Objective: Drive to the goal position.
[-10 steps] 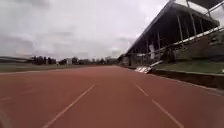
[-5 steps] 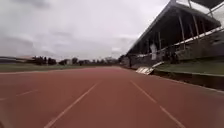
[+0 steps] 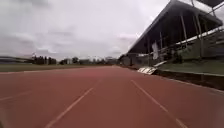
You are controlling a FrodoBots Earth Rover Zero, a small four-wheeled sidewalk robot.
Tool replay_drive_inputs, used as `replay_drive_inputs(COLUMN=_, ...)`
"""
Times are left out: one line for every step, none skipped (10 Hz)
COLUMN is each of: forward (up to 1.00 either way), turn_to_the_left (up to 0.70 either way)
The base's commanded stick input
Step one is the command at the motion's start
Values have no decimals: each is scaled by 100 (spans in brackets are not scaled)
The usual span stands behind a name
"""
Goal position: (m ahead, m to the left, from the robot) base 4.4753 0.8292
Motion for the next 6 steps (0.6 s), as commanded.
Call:
replay_drive_inputs(forward=70, turn_to_the_left=-7)
replay_drive_inputs(forward=70, turn_to_the_left=-2)
replay_drive_inputs(forward=70, turn_to_the_left=-3)
replay_drive_inputs(forward=70, turn_to_the_left=-8)
replay_drive_inputs(forward=70, turn_to_the_left=-8)
replay_drive_inputs(forward=70, turn_to_the_left=-5)
